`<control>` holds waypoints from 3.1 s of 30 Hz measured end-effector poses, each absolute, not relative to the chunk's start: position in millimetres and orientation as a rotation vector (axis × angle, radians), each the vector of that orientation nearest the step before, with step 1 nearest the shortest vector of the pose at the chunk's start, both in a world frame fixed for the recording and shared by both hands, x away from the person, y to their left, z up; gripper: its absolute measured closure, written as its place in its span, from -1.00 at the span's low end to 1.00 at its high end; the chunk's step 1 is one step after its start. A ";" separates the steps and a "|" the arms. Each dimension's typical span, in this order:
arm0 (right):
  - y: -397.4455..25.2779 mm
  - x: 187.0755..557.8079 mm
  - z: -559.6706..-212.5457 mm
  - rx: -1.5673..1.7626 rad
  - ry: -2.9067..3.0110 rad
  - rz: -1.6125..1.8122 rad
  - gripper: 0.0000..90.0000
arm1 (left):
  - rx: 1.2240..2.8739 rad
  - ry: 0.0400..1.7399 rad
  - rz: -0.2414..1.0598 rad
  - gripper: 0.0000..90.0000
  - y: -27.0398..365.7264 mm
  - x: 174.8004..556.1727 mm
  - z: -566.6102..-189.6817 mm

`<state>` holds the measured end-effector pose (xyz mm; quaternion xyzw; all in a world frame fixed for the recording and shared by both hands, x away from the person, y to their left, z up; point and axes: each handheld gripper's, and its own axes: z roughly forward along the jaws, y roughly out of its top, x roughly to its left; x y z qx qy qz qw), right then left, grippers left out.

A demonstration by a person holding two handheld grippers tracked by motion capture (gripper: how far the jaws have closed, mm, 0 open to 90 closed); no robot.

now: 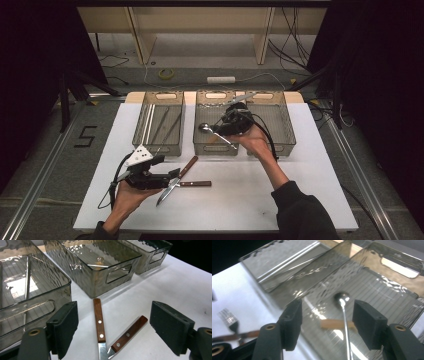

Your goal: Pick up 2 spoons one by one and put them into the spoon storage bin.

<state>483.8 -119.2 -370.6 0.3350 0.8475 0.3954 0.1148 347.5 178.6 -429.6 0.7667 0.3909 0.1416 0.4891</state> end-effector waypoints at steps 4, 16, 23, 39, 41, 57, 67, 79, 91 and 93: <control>-127.9 467.4 -369.5 0.959 2.484 1.186 -0.13 | 1.869 0.965 0.328 -0.50 178.5 348.9 -430.4; -156.6 422.9 -388.8 0.897 2.532 1.205 -0.18 | 1.968 1.052 0.290 -0.45 175.2 358.4 -432.9; -173.0 397.7 -401.5 0.889 2.528 1.245 -0.19 | 2.017 1.101 0.269 -0.38 171.6 366.9 -434.2; -194.1 364.4 -421.7 0.913 2.521 1.251 -0.20 | 2.166 1.128 0.236 -0.28 156.5 384.7 -442.4; -195.2 362.5 -423.0 0.918 2.525 1.252 -0.20 | 2.185 1.131 0.228 -0.25 154.3 387.8 -443.7; -204.4 342.1 -428.8 0.940 2.525 1.268 -0.20 | 2.304 1.101 0.202 0.05 141.8 401.5 -452.5; -207.1 334.1 -430.2 0.943 2.530 1.267 -0.21 | 2.339 1.108 0.203 0.14 137.3 405.8 -452.9; -208.5 332.3 -434.9 0.939 2.555 1.267 -0.21 | 2.408 1.128 0.154 0.26 130.1 412.2 -458.4; -208.9 332.8 -435.6 0.941 2.557 1.268 -0.21 | 2.476 1.134 0.148 0.38 119.6 413.7 -467.0; -209.0 332.8 -435.3 0.940 2.558 1.269 -0.21 | 2.486 1.125 0.154 0.40 119.2 413.7 -467.0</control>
